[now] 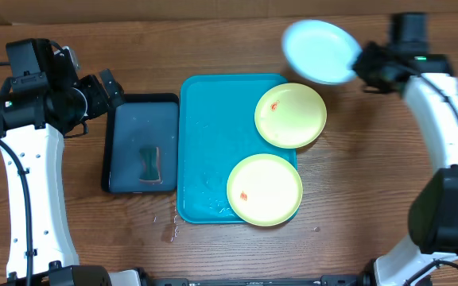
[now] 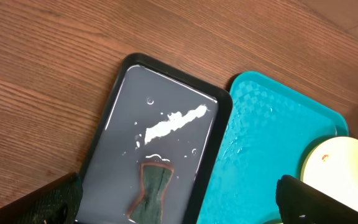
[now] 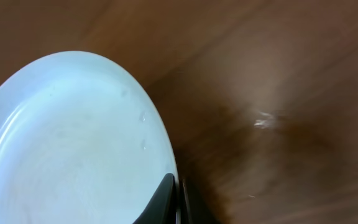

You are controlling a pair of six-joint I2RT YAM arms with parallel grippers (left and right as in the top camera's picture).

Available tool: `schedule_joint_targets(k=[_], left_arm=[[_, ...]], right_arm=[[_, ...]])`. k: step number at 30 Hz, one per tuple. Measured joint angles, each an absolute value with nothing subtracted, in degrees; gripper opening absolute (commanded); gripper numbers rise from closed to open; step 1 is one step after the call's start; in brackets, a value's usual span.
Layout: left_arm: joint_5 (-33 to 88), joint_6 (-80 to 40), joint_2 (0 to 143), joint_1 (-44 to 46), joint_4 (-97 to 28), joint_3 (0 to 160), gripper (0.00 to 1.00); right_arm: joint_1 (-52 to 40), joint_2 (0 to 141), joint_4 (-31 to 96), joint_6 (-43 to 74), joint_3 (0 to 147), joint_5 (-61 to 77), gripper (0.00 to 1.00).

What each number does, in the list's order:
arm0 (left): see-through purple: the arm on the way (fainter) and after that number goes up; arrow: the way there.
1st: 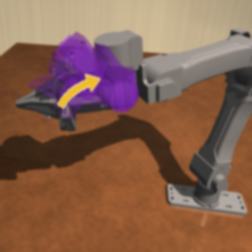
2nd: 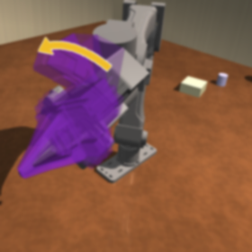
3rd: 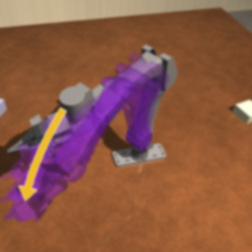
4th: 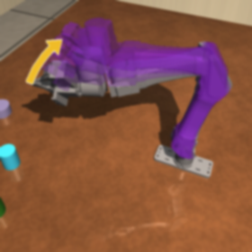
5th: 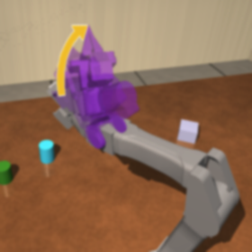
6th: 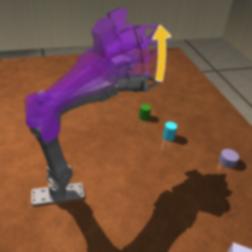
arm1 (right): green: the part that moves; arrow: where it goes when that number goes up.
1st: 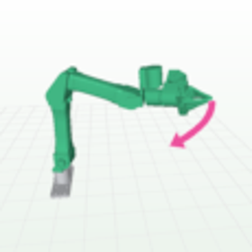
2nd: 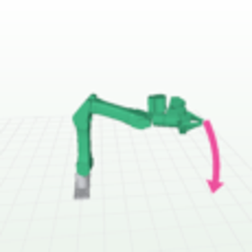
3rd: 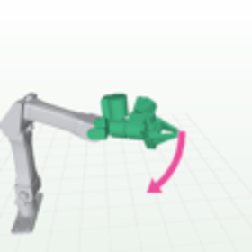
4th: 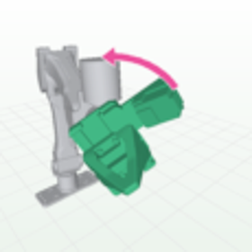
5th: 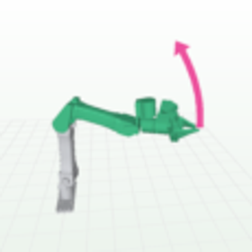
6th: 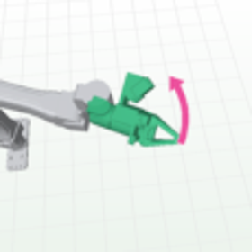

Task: Clean dirty plates on tray and stack at the side
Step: 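Carry the white plate right and lower it onto the table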

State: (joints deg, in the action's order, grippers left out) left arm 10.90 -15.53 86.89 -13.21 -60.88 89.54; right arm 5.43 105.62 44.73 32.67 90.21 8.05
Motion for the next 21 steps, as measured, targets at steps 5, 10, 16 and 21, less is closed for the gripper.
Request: schedule_joint_targets(k=[5,10,16,21], left_arm=[[10.92,-15.53,86.89,-13.21,-60.88,89.54,1.00],[10.90,-15.53,86.89,-13.21,-60.86,89.54,1.00],[10.90,-15.53,86.89,-13.23,-60.86,89.54,1.00],[10.92,-15.53,86.89,-13.21,-60.88,89.54,1.00]], right_arm=[[14.35,105.62,52.40,32.80,90.19,8.19,0.04],[19.29,105.60,56.66,32.82,88.42,3.31,0.04],[19.90,105.60,54.13,32.82,81.78,-0.45,0.04],[19.46,105.58,52.01,32.82,76.07,-0.97,0.04]])
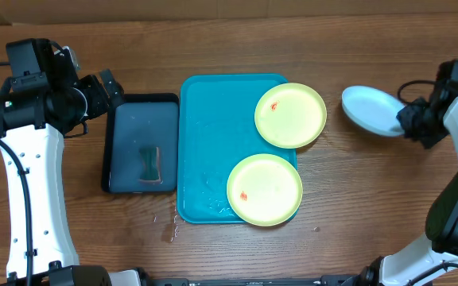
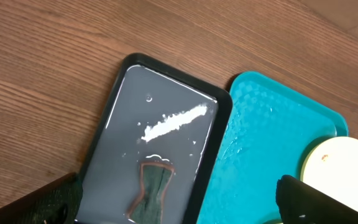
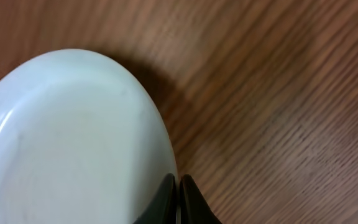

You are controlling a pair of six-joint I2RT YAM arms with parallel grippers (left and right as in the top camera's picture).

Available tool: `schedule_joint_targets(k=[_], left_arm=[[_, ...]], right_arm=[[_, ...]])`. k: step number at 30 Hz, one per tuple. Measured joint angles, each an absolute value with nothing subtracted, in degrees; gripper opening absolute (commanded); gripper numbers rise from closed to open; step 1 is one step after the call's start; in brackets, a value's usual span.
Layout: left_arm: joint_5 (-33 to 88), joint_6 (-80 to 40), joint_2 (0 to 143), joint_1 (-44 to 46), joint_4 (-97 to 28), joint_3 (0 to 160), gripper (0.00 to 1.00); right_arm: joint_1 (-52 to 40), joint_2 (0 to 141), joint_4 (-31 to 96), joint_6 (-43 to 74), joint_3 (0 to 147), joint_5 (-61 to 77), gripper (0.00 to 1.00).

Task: Clean dirty plates on tray and stack at the side
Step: 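Carry the white plate right and lower it onto the table, then open the right gripper and raise it off the white plate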

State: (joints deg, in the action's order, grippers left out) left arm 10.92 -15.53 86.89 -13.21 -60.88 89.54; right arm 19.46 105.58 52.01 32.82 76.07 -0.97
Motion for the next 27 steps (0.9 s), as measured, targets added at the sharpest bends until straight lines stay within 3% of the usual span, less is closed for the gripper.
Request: schedule_joint_targets(k=[12,27], left_arm=[[10.92,-15.53,86.89,-13.21,-60.88,89.54,1.00],[10.92,-15.53,86.89,-13.21,-60.88,89.54,1.00]], right_arm=[[18.28,105.58,50.96,32.84,66.76,-0.84,0.04],[7.75,104.95,49.32,30.28,64.29,-1.91,0.09]])
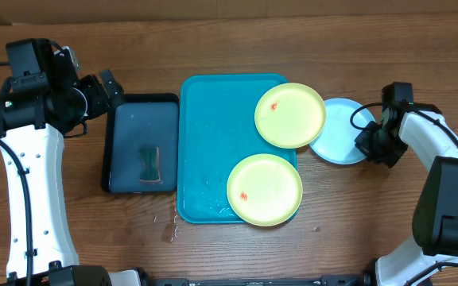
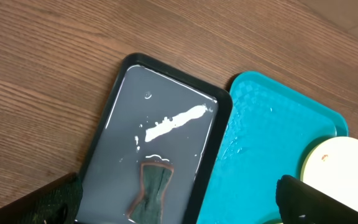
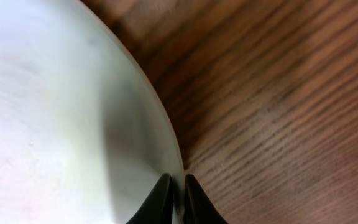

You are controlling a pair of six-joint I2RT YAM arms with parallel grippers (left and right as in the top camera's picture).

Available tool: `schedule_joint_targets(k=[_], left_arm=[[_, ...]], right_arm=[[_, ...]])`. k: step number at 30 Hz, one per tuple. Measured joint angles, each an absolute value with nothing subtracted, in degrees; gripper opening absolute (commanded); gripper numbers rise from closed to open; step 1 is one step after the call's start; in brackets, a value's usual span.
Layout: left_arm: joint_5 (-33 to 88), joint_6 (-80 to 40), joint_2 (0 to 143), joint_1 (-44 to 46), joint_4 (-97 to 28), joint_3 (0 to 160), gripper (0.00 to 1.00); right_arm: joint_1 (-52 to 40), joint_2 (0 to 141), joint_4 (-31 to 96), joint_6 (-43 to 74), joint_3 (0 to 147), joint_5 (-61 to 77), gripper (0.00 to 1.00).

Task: Clean dirty plates on tray and stack at the side
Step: 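Open the right gripper and raise it off the white plate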

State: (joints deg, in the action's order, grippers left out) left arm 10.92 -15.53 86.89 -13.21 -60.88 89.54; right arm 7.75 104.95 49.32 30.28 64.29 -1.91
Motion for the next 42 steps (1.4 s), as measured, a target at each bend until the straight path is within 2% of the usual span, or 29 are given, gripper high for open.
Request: schedule_joint_targets(k=[3,8,9,11,14,20,26,30,33,42], left_arm=[[10.92,-15.53,86.89,-13.21,-60.88,89.54,1.00],[10.92,-15.53,86.89,-13.21,-60.88,89.54,1.00],[10.92,-15.53,86.89,-13.21,-60.88,89.54,1.00],[10.92,-15.53,86.89,-13.21,-60.90,89.54,1.00],[10.92,-15.53,86.89,-13.21,-60.88,89.54,1.00],[10.92,-15.53,86.89,-13.21,-60.90,89.54,1.00],[10.92,-15.53,86.89,-13.21,-60.88,89.54,1.00],[10.92,-15.53,86.89,-13.21,-60.88,89.54,1.00],[10.92,-15.53,86.89,-13.21,-60.88,89.54,1.00],[10.92,-15.53,86.89,-13.21,-60.88,89.54,1.00]], right_arm=[[7.79,104.95,49.78,29.87,64.25,-1.39,0.11],[7.79,104.95,49.41,24.93,64.18,2.22,0.21],[7.79,104.95,49.47,23.97,64.18,2.74,0.24],[7.79,104.95,49.80,22.41,64.18,3.57,0.38],[7.79,104.95,52.25,20.38,64.84,4.34,0.42],[7.75,104.95,60.58,18.28,75.16,4.97,0.44],[6.13,104.92,62.08,15.66,84.88,8.82,0.44],[2.96,104.92,62.06,13.56,85.08,10.13,0.45],[0.32,104.92,61.49,12.32,85.08,9.98,0.49],[-3.62,104.92,60.62,11.00,85.08,7.11,0.49]])
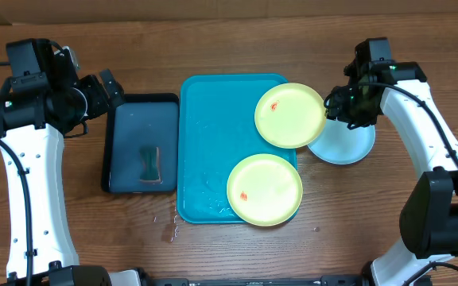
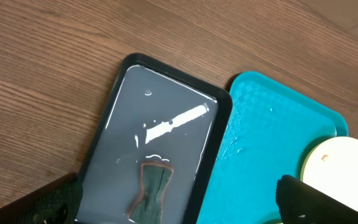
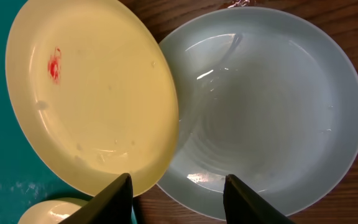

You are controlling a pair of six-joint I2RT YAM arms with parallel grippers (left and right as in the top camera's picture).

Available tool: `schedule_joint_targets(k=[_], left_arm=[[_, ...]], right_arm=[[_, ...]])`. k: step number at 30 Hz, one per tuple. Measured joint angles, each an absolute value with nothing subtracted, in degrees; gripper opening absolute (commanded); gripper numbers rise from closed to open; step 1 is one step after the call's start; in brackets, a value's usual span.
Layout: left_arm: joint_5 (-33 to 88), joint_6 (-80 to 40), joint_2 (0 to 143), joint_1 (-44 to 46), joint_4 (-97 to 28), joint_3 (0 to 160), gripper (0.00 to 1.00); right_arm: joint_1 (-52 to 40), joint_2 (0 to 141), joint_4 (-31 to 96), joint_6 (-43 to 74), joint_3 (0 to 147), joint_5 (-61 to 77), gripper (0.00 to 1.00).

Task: Clean dirty plates on tray and stack at the side
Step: 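Open the right gripper and raise it off the white plate, then move the right gripper left to the rim of the upper yellow plate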

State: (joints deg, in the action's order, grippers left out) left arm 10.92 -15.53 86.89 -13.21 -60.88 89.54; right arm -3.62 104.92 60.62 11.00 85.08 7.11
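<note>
A teal tray (image 1: 213, 151) holds two yellow plates with red stains: one at its far right corner (image 1: 289, 115), one at its near right (image 1: 264, 189). A pale blue plate (image 1: 348, 144) lies on the table right of the tray, its left edge tucked under the far yellow plate (image 3: 92, 93). My right gripper (image 1: 339, 107) hovers open above where those two plates meet, holding nothing; the blue plate (image 3: 272, 106) fills the right wrist view. My left gripper (image 1: 106, 89) is open above the far left of a black basin (image 1: 140, 143).
The black basin (image 2: 160, 143) holds water and a green sponge (image 2: 151, 190), left of the tray (image 2: 266, 143). Water drops lie on the table by the tray's near left corner. Bare wood lies right of the blue plate.
My right gripper has let go of the blue plate, opened, and risen to hover over the edge of the far yellow plate. The blue plate lies on the table. The left arm is unchanged.
My right gripper held the blue plate raised over the far right of the table, then lower at the right edge. Then it set it down beside the tray, still shut on the rim. Now the plate lies free and the gripper is open above.
</note>
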Motion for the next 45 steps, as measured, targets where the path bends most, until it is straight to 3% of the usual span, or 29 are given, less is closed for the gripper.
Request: schedule_joint_targets(k=[7,20,23,26,40,45], left_arm=[[10.92,-15.53,86.89,-13.21,-60.88,89.54,1.00],[10.90,-15.53,86.89,-13.21,-60.86,89.54,1.00],[10.92,-15.53,86.89,-13.21,-60.86,89.54,1.00],[10.92,-15.53,86.89,-13.21,-60.88,89.54,1.00],[10.92,-15.53,86.89,-13.21,-60.88,89.54,1.00],[10.92,-15.53,86.89,-13.21,-60.88,89.54,1.00]], right_arm=[[-3.64,104.92,59.48,10.81,84.93,6.79,0.49],[-3.64,104.92,45.04,10.81,72.95,8.67,0.49],[-3.64,104.92,42.28,10.68,70.67,9.87,0.41],[-3.64,104.92,41.30,10.52,69.56,10.52,0.23],[-4.23,104.92,39.88,10.96,69.25,11.18,0.27],[-5.58,104.92,37.98,11.99,69.14,11.33,0.14]])
